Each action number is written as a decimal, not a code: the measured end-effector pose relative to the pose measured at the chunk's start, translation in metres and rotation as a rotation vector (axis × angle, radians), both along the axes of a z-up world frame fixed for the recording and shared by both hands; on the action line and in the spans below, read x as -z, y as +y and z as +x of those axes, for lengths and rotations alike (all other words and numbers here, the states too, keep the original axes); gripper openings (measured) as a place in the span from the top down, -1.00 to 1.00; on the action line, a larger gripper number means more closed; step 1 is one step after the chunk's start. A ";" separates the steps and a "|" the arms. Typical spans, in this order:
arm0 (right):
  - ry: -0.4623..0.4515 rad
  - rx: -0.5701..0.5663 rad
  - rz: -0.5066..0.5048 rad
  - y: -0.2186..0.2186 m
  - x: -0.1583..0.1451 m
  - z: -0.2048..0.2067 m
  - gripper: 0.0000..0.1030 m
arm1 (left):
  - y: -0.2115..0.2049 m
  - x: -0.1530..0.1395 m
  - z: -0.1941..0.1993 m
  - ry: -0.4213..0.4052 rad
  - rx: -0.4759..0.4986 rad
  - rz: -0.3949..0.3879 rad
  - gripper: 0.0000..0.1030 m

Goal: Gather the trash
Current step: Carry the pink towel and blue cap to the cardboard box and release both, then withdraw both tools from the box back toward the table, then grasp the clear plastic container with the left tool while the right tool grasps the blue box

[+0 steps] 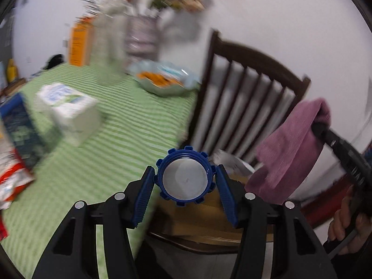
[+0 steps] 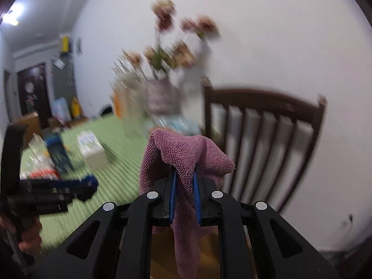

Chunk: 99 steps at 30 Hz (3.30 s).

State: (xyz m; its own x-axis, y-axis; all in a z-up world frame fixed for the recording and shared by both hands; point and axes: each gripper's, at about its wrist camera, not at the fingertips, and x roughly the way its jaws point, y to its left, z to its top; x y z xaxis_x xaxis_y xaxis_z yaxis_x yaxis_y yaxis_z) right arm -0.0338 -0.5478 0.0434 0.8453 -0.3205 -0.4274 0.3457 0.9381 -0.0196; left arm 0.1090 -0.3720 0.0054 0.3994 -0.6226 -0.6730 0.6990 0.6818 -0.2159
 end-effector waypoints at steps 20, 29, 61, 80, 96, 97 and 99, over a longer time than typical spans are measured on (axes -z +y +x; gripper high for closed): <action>0.687 0.223 0.168 -0.098 0.187 -0.011 -0.12 | -0.151 0.184 0.036 0.312 0.205 0.616 -0.01; 0.630 0.303 0.201 -0.115 0.175 -0.016 -0.26 | -0.192 0.183 0.016 0.316 0.357 0.708 -0.01; 0.588 0.394 0.156 -0.116 0.148 -0.019 -0.29 | -0.201 0.155 -0.025 0.274 0.404 0.609 -0.65; 0.407 0.287 0.066 -0.030 0.085 0.028 -0.29 | -0.018 0.018 0.024 0.042 0.096 0.276 -0.72; 0.212 -0.107 0.002 0.100 0.036 0.139 -0.29 | 0.194 -0.024 0.110 -0.027 -0.395 0.148 -0.75; 0.205 -0.141 -0.005 0.112 0.032 0.150 -0.29 | 0.208 -0.028 0.120 -0.022 -0.435 0.136 -0.79; 0.194 -0.189 -0.024 0.129 0.027 0.166 -0.29 | 0.232 -0.034 0.136 -0.005 -0.519 0.100 -0.85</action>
